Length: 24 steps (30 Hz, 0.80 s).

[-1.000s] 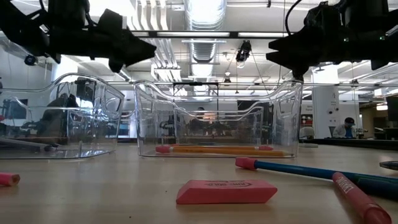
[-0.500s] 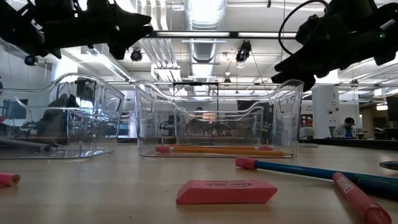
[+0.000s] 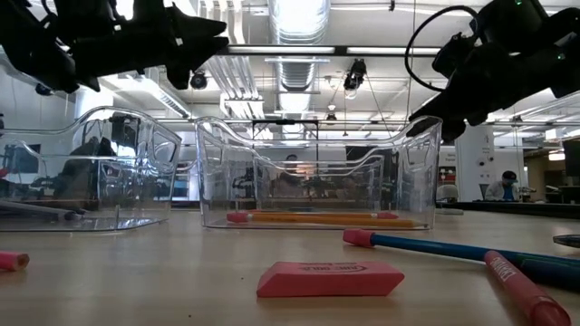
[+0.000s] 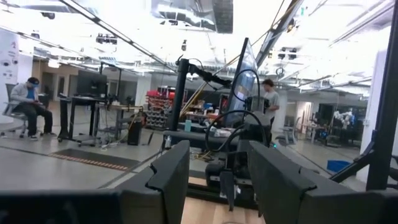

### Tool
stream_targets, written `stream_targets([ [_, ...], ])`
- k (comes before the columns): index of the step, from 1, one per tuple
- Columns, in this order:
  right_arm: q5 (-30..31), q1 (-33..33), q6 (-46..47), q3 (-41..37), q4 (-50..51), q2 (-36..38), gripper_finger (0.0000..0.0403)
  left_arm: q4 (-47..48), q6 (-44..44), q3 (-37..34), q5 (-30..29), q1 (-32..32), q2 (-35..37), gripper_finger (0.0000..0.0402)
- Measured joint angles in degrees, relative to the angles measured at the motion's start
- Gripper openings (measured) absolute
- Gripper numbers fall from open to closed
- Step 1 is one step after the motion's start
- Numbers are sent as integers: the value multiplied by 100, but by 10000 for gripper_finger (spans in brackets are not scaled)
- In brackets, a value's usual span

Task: Sort crayons/erasers/pens/pencils in bins
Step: Put the pink pencil into the bottom right transparent bin

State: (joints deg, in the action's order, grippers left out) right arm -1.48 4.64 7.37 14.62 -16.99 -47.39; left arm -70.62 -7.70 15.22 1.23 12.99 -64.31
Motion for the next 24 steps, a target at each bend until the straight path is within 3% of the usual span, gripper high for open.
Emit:
stream_targets([
  [9,-1,0,332,17,443,205,228,-391,-107,0,123,-4,-354,147],
  [18,28,0,826,1087,2907,721,228,115,181,-222,588,0,676,147],
  [24,260,-7,855,1655,3090,728,228,754,226,-669,586,0,1280,148],
])
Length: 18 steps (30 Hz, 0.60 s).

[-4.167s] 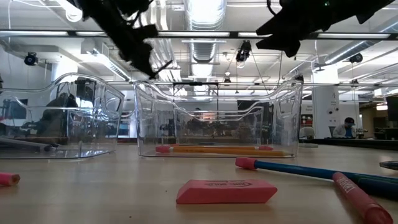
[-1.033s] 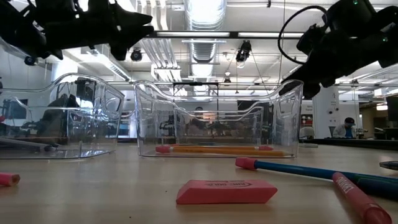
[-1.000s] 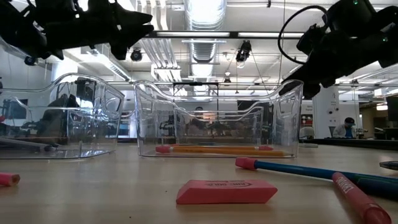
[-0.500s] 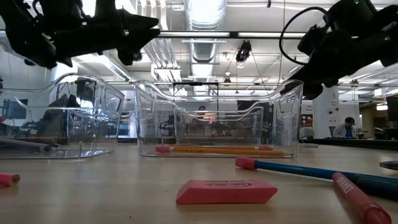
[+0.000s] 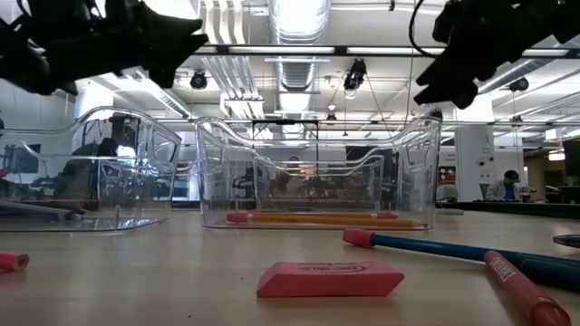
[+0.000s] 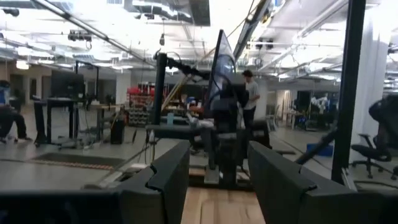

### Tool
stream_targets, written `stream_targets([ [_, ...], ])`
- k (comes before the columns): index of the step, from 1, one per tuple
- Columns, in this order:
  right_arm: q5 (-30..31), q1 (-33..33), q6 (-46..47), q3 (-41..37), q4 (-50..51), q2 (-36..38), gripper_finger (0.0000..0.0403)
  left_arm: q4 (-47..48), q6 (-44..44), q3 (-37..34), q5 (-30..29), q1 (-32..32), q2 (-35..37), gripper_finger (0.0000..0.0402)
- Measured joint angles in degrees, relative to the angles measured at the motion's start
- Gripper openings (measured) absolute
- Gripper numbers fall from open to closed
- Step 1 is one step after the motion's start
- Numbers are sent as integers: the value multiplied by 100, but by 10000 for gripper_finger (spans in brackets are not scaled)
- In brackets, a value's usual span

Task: Sort crayons/erasers/pens/pencils in bins
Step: Put the pink pencil into the bottom right transparent bin

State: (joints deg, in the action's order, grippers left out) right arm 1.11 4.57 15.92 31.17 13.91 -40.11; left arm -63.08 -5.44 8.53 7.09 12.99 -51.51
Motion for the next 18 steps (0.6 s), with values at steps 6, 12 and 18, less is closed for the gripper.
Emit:
stream_targets([
  [6,56,-128,-63,-271,-1295,-262,228,-25,-20,-242,-4,0,355,148],
  [12,40,-317,-755,-536,-2892,-533,228,-30,-18,-217,-4,0,478,148],
  [18,43,-321,-1279,-718,-4171,-835,228,89,-161,-162,-47,0,298,148],
])
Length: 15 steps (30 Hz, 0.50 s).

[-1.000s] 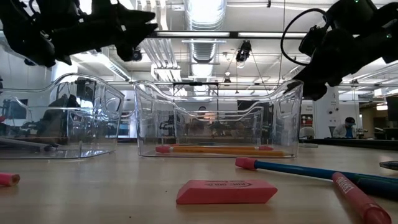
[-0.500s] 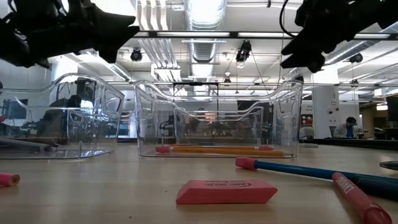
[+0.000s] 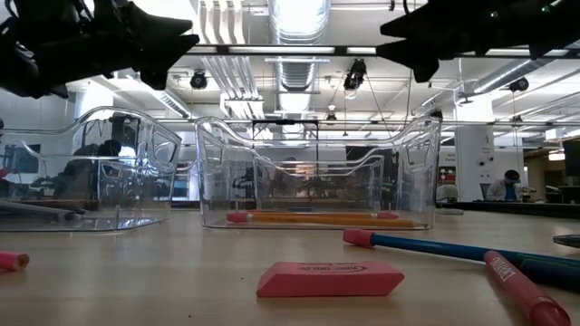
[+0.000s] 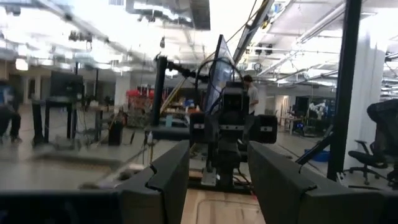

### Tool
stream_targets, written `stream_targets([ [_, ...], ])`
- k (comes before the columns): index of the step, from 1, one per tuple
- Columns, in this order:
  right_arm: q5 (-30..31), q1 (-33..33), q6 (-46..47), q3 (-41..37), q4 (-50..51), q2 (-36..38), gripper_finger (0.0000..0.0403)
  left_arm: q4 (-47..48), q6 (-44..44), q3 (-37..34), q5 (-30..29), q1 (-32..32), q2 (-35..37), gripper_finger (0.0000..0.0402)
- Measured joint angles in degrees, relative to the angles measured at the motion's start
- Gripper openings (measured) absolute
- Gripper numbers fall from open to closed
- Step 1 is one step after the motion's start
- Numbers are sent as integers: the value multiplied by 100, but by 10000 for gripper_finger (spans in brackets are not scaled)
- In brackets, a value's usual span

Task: Sort crayons/erasers/pens/pencils in bins
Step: Put the pink pencil into the bottom right transparent bin

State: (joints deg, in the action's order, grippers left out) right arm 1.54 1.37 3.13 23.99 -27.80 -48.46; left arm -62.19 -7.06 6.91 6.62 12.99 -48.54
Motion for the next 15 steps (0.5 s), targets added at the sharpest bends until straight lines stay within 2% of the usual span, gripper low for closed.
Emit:
stream_targets([
  [4,0,0,-26,-131,-124,-173,228,894,-128,336,-124,2,-4,147],
  [12,-17,0,-321,-188,-174,-298,228,3460,-55,1492,-160,4,189,147],
  [15,-46,0,-340,-199,-168,-298,228,3889,-54,1810,-163,-7,194,147],
])
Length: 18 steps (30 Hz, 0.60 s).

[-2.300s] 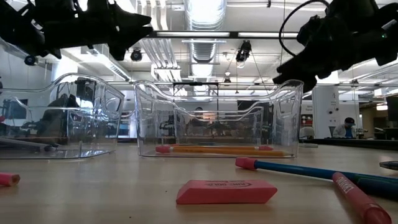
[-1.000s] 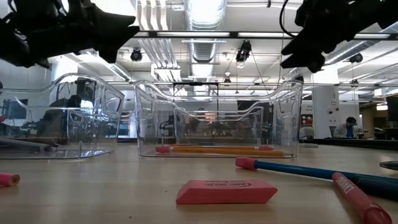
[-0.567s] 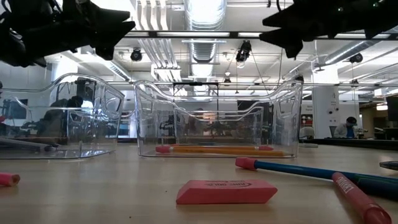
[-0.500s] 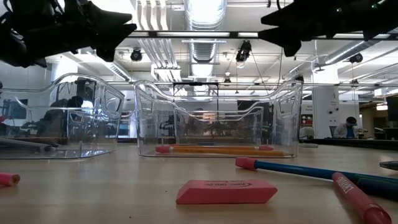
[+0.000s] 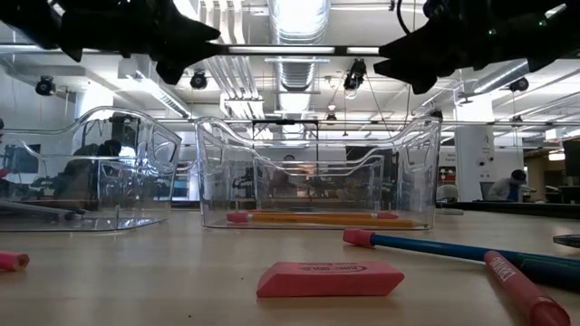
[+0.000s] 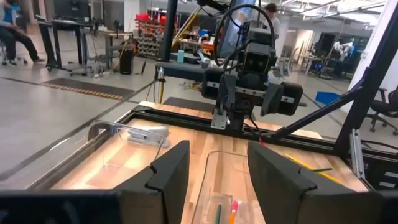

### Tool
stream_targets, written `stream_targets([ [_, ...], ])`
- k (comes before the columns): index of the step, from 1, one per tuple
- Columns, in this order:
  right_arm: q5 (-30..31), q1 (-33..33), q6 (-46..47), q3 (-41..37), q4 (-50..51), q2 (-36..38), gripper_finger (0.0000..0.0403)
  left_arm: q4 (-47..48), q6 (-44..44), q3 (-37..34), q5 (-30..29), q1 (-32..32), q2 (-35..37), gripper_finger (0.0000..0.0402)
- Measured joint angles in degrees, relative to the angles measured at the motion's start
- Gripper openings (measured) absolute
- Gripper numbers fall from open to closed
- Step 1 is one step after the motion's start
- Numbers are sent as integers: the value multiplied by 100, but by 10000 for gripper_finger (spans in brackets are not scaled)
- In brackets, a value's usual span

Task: Sort crayons/erasers/pens/pencils in bins
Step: Put the pink pencil into the bottom right transparent bin

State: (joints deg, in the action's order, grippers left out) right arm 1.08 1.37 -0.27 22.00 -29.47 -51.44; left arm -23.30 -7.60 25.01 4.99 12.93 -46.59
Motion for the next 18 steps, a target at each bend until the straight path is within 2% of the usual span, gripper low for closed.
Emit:
stream_targets([
  [7,-1,0,23,-2,26,4,228,192,367,201,-154,9,20,147],
  [9,-1,0,58,-2,42,11,228,1033,396,615,-297,-2,56,147],
  [12,0,0,65,-4,42,26,228,2994,583,1591,-414,-73,-45,147],
  [14,0,0,65,-4,31,44,228,3916,641,2165,-429,-164,-190,147],
  [18,0,0,68,-4,48,44,228,4480,645,2731,-442,-465,-380,147],
])
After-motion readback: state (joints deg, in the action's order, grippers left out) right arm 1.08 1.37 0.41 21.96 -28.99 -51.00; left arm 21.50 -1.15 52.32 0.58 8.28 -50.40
